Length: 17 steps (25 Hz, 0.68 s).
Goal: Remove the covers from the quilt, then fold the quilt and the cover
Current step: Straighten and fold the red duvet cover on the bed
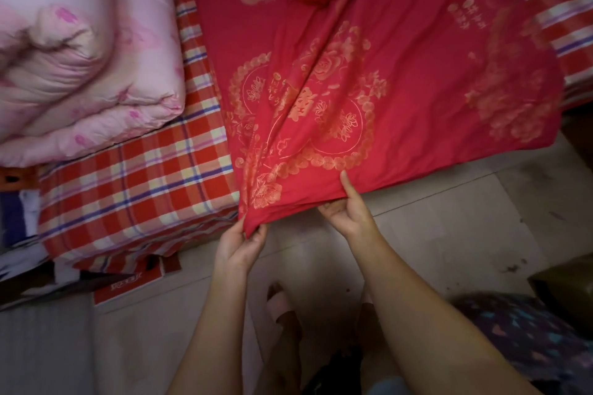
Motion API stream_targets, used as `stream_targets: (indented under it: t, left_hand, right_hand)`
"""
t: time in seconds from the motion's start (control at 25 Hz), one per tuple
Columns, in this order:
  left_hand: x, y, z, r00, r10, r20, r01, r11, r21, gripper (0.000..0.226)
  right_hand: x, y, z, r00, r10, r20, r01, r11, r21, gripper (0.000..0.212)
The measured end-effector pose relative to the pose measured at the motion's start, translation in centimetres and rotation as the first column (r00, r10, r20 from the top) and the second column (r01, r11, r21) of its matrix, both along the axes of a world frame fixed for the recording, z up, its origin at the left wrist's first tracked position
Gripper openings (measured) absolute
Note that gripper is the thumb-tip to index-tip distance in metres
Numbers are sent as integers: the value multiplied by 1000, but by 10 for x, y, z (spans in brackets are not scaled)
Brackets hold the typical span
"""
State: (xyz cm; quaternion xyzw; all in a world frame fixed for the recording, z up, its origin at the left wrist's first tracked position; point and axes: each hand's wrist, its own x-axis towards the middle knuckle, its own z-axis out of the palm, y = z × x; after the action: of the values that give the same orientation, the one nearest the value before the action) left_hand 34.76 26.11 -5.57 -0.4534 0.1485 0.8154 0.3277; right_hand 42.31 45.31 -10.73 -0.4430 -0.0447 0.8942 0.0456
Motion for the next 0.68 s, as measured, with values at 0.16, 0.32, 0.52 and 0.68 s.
stream_targets:
  t: [0.16,0.32,0.52,0.68]
  left_hand:
    - [4,7,32,974,-212,-79,180,936,-302,25]
    - [4,2,29,980,-158,-122,99,915,-391,18]
    - [38,7,-9,981,-63,-186,-2,944,-330,39]
    - [52,85,-33,998,14,-54,-22,989,-149,91]
  right_hand:
    - [-1,47,24,990,-137,23,134,986,102,33]
    - [11,84,23,974,-92,206,30,958,284,13]
    - [15,85,5,925,-110,363,-3,954,299,45]
    - [2,78,-2,903,-160,398,29,948,316,42]
